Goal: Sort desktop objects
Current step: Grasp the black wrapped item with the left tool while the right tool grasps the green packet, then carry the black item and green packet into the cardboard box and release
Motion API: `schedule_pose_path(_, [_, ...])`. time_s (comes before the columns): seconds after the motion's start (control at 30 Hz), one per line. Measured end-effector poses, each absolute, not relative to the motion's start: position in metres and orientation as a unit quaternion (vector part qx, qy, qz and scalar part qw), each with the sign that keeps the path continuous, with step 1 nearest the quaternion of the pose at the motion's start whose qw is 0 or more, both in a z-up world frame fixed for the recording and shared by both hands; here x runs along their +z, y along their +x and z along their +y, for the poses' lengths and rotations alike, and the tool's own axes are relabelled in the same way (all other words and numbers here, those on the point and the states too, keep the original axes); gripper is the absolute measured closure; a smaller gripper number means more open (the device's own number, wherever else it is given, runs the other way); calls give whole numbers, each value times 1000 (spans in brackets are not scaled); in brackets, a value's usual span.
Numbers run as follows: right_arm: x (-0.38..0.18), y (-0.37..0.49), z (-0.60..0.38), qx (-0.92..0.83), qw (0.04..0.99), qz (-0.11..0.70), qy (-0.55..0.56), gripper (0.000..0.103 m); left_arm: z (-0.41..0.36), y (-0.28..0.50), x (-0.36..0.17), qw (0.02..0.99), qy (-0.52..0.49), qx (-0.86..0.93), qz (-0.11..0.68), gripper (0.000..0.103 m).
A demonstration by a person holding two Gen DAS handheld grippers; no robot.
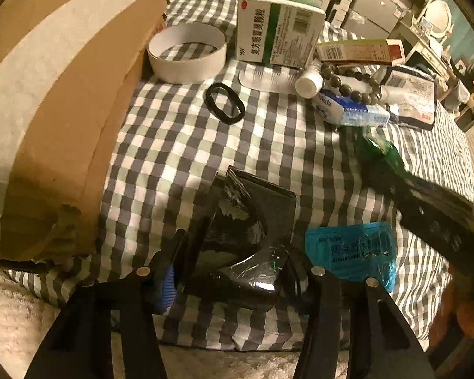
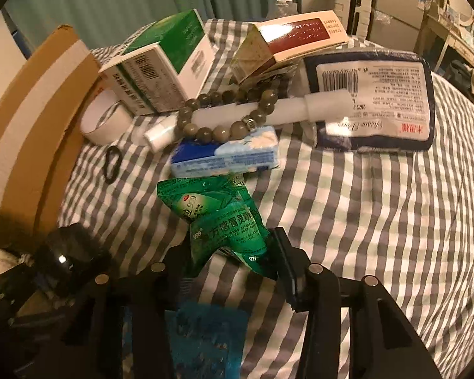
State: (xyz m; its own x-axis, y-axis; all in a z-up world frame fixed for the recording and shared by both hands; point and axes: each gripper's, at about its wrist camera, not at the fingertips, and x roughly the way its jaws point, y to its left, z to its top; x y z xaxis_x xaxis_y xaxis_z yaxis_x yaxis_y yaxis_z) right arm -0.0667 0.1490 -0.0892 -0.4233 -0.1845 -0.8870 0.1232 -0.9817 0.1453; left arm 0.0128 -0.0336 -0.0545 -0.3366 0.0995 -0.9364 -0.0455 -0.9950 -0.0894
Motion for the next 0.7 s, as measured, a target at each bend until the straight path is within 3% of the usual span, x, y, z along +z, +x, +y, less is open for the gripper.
schedule_pose_path(0.37, [-43,-29,158,-861,98,-76,493,59,-13,37,5,-1,-507,861,-20,49])
schedule_pose_path(0.7, [30,-20,136,-897,113,-65,423,59,-46,-4,57,-12,-419,906,-54,49])
